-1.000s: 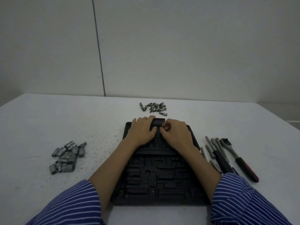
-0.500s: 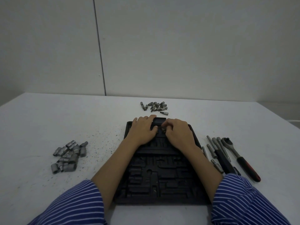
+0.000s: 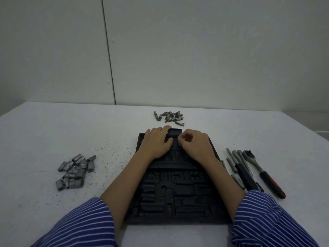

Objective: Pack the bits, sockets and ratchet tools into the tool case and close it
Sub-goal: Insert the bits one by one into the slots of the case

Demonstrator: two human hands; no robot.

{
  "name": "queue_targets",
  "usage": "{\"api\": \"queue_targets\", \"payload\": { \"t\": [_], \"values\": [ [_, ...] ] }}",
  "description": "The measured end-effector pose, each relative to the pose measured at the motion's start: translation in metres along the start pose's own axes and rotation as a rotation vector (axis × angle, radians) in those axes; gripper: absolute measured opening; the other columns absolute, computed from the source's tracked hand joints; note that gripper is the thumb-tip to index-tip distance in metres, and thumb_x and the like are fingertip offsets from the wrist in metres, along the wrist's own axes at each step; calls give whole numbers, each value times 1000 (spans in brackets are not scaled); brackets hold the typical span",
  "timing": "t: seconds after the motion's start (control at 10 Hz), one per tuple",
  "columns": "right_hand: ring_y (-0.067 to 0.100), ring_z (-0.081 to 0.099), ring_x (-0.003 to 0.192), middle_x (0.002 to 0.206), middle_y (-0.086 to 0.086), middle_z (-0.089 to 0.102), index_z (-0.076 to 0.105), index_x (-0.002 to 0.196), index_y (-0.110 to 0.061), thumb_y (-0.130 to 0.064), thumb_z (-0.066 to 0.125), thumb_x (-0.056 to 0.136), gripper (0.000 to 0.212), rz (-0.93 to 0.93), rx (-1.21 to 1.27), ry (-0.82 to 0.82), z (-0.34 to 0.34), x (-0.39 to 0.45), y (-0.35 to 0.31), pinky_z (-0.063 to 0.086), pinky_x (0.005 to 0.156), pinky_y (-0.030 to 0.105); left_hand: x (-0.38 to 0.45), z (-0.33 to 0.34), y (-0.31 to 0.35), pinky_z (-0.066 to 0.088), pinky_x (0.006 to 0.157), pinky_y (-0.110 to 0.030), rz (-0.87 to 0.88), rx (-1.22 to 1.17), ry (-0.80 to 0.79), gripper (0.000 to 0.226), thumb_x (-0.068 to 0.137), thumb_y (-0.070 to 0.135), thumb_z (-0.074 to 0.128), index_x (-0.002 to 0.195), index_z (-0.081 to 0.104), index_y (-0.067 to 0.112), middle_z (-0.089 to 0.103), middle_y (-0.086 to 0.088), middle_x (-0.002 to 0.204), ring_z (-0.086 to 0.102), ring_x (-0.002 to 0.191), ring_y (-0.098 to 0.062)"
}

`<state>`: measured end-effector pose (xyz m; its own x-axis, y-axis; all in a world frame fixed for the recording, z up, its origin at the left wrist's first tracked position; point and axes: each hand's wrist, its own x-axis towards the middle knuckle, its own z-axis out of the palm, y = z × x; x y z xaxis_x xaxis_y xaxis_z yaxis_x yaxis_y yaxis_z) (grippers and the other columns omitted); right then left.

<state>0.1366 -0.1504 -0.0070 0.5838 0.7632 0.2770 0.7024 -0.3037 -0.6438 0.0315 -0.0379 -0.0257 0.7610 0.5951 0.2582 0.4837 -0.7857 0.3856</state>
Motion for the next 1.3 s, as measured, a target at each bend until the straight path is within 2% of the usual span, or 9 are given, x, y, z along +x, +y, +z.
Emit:
{"api": "queue_targets", "payload": {
  "t": [0.1,0.3,0.5,0.6,0.8,1.0,1.2,1.3],
  "values": [
    [5,59,69,75,-11,65,65,75,-29,-23,65,80,8,1,9,-16,0,1,2,49,71,24,0,0,0,24,108,-42,-3,-1,0,48,94,33,43,139,35,19,54,-6,126,45,118,-26],
    [-1,54,62,73,-7,65,69,78,-21,-25,71,80,6,-3,14,-16,-1,2,3,43,66,19,0,0,-1,25,107,-41,0,-5,5,48,94,34,43,139,35,19,55,-6,124,46,117,-25],
    [11,59,67,76,-3,70,70,77,-18,-19,58,84,14,-25,-63,-12,0,0,-1,41,62,18,0,0,-1,25,107,-41,2,-11,6,48,94,34,43,139,36,19,55,-6,124,45,117,-25],
    [6,54,57,75,-2,69,74,79,-17,-10,51,83,24,-1,-38,-5,0,0,-3,39,55,11,0,-1,-1,26,107,-41,5,-8,11,48,94,34,43,139,36,19,55,-6,124,46,117,-25],
    [5,50,48,77,1,70,76,81,-14,-4,46,83,31,7,-23,-2,-2,-2,-5,41,51,17,0,1,-1,26,107,-41,1,-6,11,48,94,35,43,139,36,19,55,-6,124,46,117,-25],
    [6,51,51,78,1,70,75,81,-14,-4,46,83,31,8,-44,1,-2,-2,-6,47,57,23,0,1,-1,26,107,-40,3,-1,13,48,94,35,43,139,36,20,55,-6,124,46,117,-25],
    [12,56,66,80,-1,67,70,79,-16,-6,46,83,27,-24,-91,1,-1,-1,-3,47,65,27,-1,0,-1,25,107,-39,2,-8,18,47,94,34,43,138,36,20,56,-6,123,46,116,-25],
    [7,52,60,77,-2,65,69,76,-17,-5,46,83,26,-36,-88,20,-1,-1,-4,46,62,27,-1,-1,0,25,107,-39,3,-8,17,47,94,35,43,139,36,19,55,-6,122,46,116,-24]
  ]
}}
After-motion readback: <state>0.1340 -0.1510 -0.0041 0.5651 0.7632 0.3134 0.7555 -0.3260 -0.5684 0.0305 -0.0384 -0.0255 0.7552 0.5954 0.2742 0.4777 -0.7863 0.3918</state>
